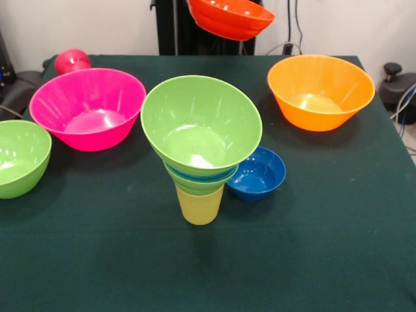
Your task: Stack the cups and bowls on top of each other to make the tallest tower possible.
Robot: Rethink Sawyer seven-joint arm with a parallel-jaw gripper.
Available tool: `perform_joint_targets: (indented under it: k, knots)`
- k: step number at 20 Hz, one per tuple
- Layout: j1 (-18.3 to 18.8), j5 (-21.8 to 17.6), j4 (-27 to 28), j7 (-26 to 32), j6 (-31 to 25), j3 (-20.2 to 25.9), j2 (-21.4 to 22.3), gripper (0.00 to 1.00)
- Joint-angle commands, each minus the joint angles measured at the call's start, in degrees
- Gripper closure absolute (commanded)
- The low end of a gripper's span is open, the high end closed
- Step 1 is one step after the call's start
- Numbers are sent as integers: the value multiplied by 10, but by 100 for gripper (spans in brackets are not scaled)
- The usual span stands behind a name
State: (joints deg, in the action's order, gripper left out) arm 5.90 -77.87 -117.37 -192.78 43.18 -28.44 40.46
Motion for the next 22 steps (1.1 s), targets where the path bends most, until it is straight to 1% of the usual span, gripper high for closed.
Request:
perform_joint_targets:
  k: [1,3,7,10,14,15,19,22]
  knots:
    - [-28,-69,105,-268,-83,93,13,100]
    - [-42,-92,123,-313,-90,90,11,100]
    - [-61,-124,158,-376,-82,70,-2,100]
    - [-63,-137,185,-407,-69,57,-18,100]
    - [-66,-167,230,-472,-49,36,-35,100]
    - [-71,-179,243,-496,-42,28,-39,100]
    - [-69,-199,281,-538,-27,14,-58,100]
    - [-67,-206,301,-554,-19,8,-68,100]
